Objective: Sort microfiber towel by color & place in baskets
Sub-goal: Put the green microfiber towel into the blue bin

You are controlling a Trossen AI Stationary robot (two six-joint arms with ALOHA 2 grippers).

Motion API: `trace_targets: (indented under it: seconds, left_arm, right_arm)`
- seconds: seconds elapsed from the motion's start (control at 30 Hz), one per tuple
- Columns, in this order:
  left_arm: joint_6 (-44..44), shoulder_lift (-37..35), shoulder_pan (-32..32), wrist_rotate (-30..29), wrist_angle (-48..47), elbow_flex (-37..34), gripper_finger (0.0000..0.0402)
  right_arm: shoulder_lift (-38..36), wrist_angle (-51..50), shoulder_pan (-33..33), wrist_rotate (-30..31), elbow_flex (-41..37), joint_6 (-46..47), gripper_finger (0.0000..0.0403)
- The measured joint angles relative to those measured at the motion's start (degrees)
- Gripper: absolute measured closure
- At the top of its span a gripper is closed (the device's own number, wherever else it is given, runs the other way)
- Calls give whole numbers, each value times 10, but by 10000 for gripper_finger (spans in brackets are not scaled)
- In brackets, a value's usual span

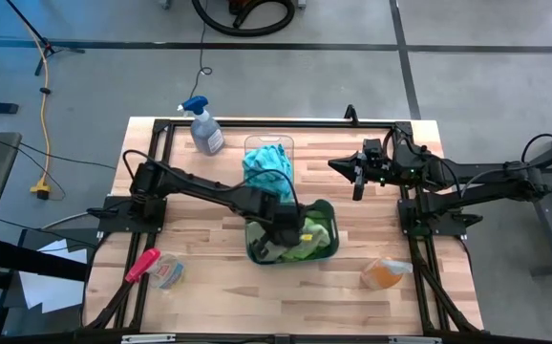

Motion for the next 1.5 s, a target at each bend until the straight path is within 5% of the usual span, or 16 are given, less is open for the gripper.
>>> trace_targets:
  seconds: [0.17,0.27,0.53,1.03,1.5]
  left_arm:
    - [188,-1,0,2,-3,-38,401]
    - [226,-4,1,5,4,-54,401]
    - [216,-4,19,60,-6,-81,401]
    - [307,-3,28,13,-45,-83,401]
    - [279,-3,28,15,-40,-83,379]
  right_arm:
    - [0,0,0,0,0,0,402]
    - [0,0,0,0,0,0,402]
    - [0,0,0,-3,0,3,402]
    - [0,0,0,-2,0,24,402]
    - [0,0,0,-2,0,34,402]
